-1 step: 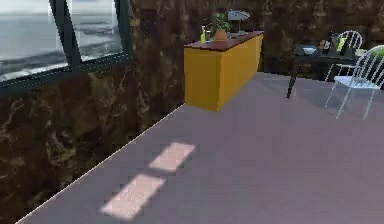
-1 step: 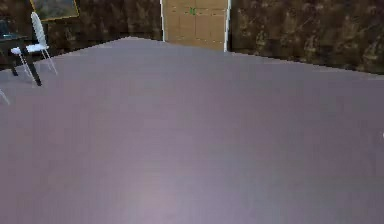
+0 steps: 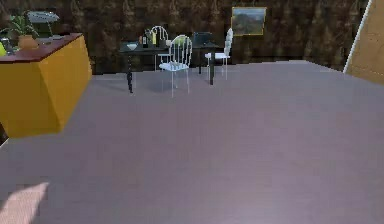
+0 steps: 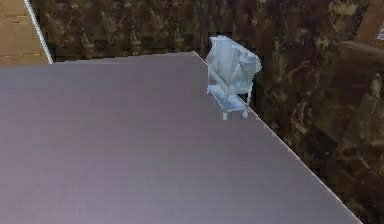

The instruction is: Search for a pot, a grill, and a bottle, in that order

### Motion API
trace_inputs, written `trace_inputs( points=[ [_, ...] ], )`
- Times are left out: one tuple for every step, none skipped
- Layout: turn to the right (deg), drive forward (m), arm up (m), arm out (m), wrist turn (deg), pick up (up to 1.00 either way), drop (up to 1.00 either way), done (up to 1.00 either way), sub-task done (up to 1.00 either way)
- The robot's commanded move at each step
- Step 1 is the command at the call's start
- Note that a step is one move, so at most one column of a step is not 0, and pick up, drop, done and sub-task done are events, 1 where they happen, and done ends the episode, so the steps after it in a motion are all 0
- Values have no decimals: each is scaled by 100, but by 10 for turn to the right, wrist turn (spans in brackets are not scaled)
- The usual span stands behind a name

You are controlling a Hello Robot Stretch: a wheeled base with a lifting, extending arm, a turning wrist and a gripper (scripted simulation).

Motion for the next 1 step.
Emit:
trace_inputs(
  points=[
    [60,0,0,0,0,0,0,0,0]
  ],
)
